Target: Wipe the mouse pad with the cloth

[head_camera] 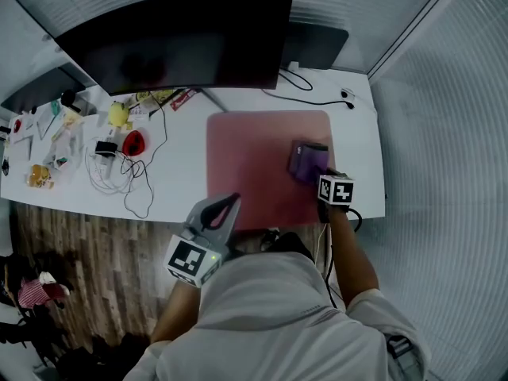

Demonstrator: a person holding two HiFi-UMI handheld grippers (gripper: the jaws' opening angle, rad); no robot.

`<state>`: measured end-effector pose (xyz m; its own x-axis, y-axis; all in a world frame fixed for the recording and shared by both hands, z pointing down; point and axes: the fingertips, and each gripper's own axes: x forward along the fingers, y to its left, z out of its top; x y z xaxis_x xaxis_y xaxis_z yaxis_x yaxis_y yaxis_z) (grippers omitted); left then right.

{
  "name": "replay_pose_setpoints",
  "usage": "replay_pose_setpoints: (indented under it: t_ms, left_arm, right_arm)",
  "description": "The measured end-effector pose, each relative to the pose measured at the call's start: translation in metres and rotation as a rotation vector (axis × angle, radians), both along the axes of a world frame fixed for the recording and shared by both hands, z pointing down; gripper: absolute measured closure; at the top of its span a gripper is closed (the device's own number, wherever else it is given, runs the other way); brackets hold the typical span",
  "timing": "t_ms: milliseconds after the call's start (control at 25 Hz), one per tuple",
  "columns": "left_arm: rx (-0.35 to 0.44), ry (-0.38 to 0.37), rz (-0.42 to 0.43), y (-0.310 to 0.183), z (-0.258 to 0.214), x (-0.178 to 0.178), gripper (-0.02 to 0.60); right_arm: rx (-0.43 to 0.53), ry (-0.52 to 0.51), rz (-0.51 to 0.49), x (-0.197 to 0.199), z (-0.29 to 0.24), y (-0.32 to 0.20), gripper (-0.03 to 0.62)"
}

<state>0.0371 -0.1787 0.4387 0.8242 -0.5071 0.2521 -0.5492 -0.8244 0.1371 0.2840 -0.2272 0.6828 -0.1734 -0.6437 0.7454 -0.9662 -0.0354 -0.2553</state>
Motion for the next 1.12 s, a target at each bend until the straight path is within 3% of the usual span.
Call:
replay_pose_setpoints:
  t_ms: [320, 520, 640, 760, 920, 1120]
  left_arm:
    - [-0.027, -0.015, 0.027, 0.003, 0.013, 0.052, 0.578]
    - [-0.031, -0.013, 0.043, 0.004, 0.012, 0.050, 0.578]
    - [-0.029, -0.001, 0.034, 0.002, 0.007, 0.031, 0.578]
    - [-0.024, 0.002, 0.019, -0.001, -0.001, 0.001, 0.578]
    - [-0.016, 0.003, -0.015, 0.001, -0.008, -0.049, 0.578]
    - [-0.010, -0.008, -0.076, 0.017, -0.012, -0.130, 0.578]
  right_arm:
    - [-0.006, 0.030, 0.180, 0.109, 0.008, 0.038, 0.533]
    - [0.081, -0.002, 0.191, 0.095, -0.023, 0.046, 0.534]
    - [0.174, -0.061, 0.119, 0.039, -0.062, 0.037, 0.534]
    - [0.220, -0.154, 0.014, -0.046, -0.090, 0.027, 0.534]
    - [0.232, -0.267, -0.157, -0.168, -0.105, 0.021, 0.534]
    - [0.201, -0.304, -0.397, -0.313, -0.103, 0.026, 0.534]
